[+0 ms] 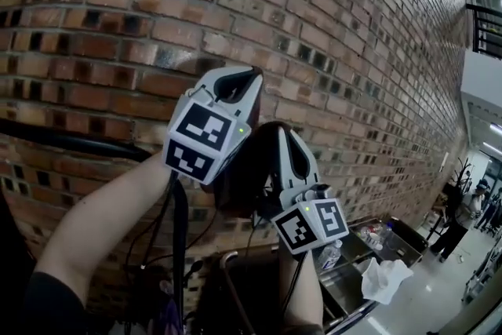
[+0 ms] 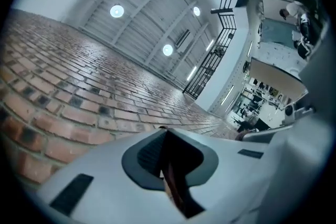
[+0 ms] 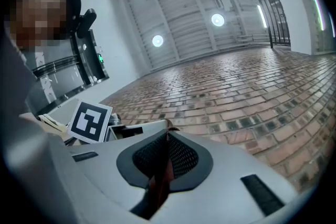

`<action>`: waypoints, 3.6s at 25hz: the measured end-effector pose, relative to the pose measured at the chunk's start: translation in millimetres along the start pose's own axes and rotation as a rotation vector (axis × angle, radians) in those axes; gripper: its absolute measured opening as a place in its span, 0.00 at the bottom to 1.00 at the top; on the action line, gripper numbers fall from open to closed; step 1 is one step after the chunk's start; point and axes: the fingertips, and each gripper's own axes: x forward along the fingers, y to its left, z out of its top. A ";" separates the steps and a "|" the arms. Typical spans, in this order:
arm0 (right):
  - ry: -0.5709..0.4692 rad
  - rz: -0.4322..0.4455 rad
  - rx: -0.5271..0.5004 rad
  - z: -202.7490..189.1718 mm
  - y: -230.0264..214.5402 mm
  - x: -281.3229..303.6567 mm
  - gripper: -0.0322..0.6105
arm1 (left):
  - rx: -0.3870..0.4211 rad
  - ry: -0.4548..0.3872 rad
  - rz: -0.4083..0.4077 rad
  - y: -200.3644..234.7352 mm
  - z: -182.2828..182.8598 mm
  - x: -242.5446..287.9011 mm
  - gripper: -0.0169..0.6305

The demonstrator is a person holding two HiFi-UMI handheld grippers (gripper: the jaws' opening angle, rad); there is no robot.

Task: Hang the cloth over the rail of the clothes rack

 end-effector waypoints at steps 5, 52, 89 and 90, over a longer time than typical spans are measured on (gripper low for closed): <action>-0.030 0.071 -0.004 -5.7 43.9 25.2 0.09 | 0.172 0.012 0.028 45.4 25.1 -27.1 0.06; 0.005 0.216 0.024 -82.9 331.2 -1.6 0.09 | 0.101 0.224 0.196 205.6 9.0 -510.2 0.06; 0.143 -0.041 0.221 -136.3 394.4 -154.3 0.06 | -0.093 0.476 0.433 79.2 -96.0 -647.0 0.06; 0.154 -0.039 0.229 -139.3 397.5 -159.2 0.06 | -0.116 0.487 0.431 72.5 -102.8 -651.1 0.06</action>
